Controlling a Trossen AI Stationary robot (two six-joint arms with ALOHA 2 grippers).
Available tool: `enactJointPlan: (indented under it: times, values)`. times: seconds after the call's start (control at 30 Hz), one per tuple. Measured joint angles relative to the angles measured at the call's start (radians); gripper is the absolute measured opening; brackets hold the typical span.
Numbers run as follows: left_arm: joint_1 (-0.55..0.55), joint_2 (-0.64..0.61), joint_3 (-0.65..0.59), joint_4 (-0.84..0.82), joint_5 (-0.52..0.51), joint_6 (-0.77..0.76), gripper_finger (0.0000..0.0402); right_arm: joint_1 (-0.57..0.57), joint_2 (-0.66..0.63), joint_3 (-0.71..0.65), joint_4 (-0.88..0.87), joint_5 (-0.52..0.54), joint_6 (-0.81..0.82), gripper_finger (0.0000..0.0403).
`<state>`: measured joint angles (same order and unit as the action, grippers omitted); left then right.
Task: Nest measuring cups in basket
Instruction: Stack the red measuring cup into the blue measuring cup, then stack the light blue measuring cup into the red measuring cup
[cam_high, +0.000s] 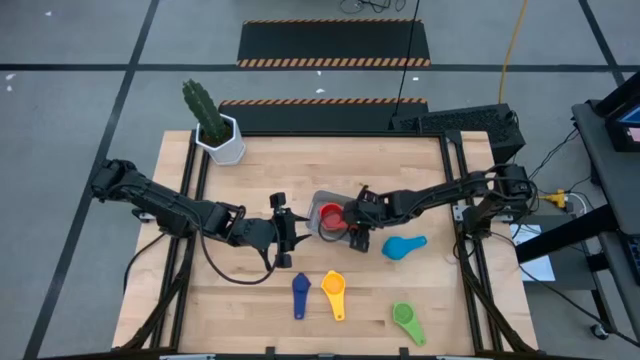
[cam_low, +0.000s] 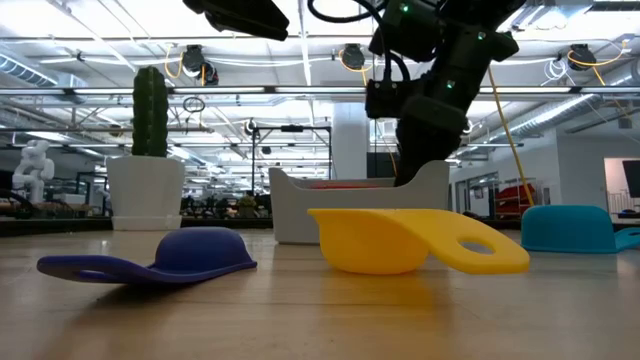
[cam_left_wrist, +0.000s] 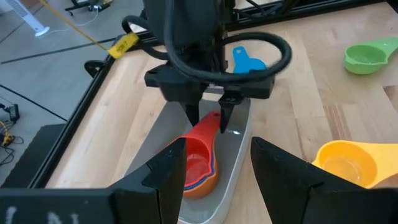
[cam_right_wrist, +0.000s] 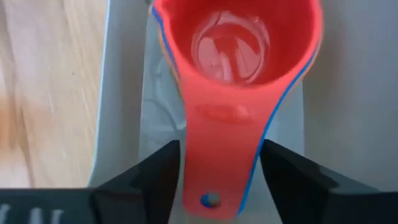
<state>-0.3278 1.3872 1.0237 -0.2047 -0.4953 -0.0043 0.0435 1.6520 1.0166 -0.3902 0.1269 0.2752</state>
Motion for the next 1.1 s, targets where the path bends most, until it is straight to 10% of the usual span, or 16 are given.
enactJointPlan:
  times: [0.37, 0.77, 1.1]
  values:
    - [0.000, 0.000, 0.000, 0.000, 0.007, 0.007, 0.0182, -0.004, -0.008, 0.000, -0.004, -0.003, -0.008, 0.0132]
    - [0.000, 0.000, 0.000, 0.000, 0.008, 0.007, 0.0182, -0.001, -0.020, 0.000, 0.004, 0.004, 0.010, 0.0237]
    - [-0.018, 0.000, 0.000, 0.087, 0.059, 0.017, 0.0182, 0.102, -0.175, 0.000, -0.061, 0.098, 0.091, 0.0235]
